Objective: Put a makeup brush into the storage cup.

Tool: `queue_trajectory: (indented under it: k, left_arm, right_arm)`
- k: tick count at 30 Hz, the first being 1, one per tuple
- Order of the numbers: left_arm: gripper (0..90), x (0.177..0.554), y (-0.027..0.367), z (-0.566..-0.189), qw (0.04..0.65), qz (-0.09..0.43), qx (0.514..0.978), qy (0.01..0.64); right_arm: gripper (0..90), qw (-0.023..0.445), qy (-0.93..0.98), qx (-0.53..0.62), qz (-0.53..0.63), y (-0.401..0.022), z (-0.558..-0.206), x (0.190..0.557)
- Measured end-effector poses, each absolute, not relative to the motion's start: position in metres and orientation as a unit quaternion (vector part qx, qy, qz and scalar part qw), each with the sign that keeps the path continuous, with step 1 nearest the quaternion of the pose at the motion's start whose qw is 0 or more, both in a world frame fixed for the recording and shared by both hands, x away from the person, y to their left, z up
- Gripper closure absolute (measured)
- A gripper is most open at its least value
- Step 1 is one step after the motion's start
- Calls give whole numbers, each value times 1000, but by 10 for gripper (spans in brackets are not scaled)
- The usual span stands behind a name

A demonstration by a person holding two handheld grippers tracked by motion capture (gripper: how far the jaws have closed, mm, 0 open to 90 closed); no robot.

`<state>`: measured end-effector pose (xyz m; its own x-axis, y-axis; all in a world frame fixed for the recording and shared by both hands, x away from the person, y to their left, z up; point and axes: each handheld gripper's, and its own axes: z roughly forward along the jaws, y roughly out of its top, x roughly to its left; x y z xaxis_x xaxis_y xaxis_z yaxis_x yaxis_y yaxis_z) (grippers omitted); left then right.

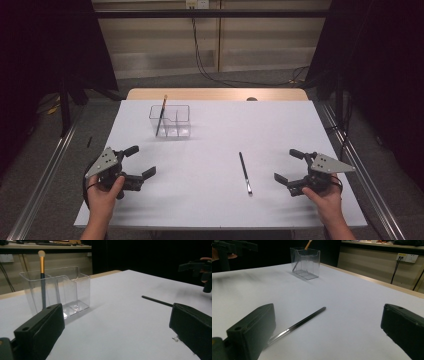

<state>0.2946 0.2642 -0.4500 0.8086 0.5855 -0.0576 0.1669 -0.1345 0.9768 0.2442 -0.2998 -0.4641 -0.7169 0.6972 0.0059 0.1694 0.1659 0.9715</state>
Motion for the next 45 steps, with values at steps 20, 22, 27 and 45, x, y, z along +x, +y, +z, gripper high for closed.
queue_trajectory:
  k: [20,22,27,45]
  left_arm:
    - [0,295,263,-455,607,160,737,250]
    - [0,295,262,-455,607,159,737,250]
    - [0,295,261,-455,606,157,740,246]
    - [0,297,260,-456,605,153,742,246]
  right_arm:
    - [0,232,732,305,564,-293,-465,249]
    - [0,230,732,306,563,-291,-466,250]
    - [0,229,731,314,561,-287,-466,254]
    - [0,221,736,326,551,-274,-456,268]
